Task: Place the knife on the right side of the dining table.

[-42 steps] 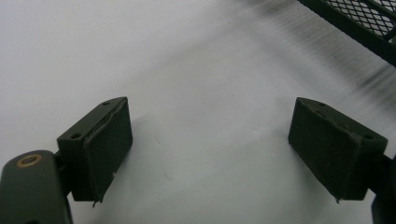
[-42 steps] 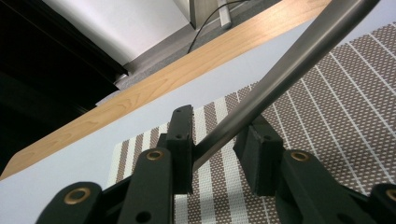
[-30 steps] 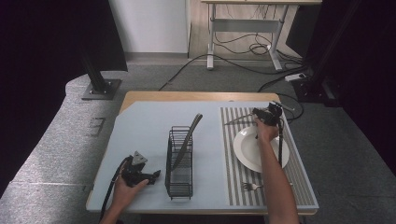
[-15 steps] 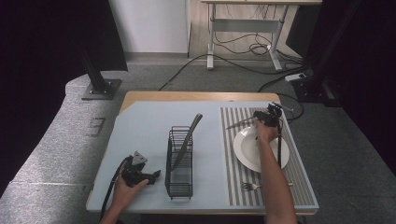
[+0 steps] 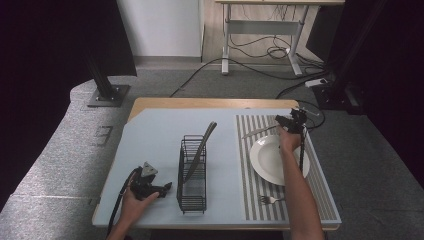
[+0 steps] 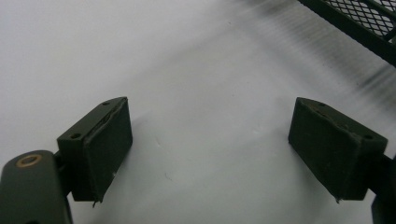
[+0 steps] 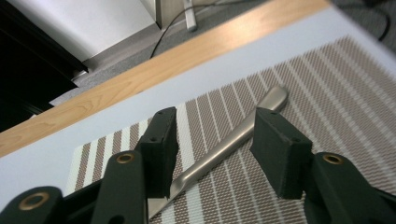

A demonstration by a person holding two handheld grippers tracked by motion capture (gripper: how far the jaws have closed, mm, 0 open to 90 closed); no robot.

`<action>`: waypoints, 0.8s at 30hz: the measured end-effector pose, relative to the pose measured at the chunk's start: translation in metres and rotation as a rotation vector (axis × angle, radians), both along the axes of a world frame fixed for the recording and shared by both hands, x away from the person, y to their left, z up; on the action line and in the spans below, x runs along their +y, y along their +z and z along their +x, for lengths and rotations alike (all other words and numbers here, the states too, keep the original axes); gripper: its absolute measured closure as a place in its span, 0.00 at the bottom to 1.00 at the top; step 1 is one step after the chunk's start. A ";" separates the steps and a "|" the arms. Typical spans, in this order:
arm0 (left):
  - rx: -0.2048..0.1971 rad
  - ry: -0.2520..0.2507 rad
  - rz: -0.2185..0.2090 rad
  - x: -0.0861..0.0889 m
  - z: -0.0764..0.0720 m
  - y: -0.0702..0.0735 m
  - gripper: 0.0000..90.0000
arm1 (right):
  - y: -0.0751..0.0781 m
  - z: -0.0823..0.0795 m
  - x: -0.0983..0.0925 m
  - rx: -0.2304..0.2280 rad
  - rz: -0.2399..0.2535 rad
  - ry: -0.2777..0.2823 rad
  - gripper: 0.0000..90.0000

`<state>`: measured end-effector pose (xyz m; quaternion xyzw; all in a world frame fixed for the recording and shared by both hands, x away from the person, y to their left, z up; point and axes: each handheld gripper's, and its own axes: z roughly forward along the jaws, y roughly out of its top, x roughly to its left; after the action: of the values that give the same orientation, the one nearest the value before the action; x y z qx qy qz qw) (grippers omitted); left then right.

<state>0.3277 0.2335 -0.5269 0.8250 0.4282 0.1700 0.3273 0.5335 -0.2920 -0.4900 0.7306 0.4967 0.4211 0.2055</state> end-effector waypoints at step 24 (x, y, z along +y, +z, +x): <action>0.000 0.000 0.000 0.000 0.000 0.000 0.14 | 0.023 0.020 0.012 0.110 -0.217 0.300 0.44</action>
<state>0.3276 0.2336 -0.5269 0.8251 0.4280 0.1701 0.3273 0.5536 -0.2795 -0.4670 0.6436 0.6531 0.3505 0.1905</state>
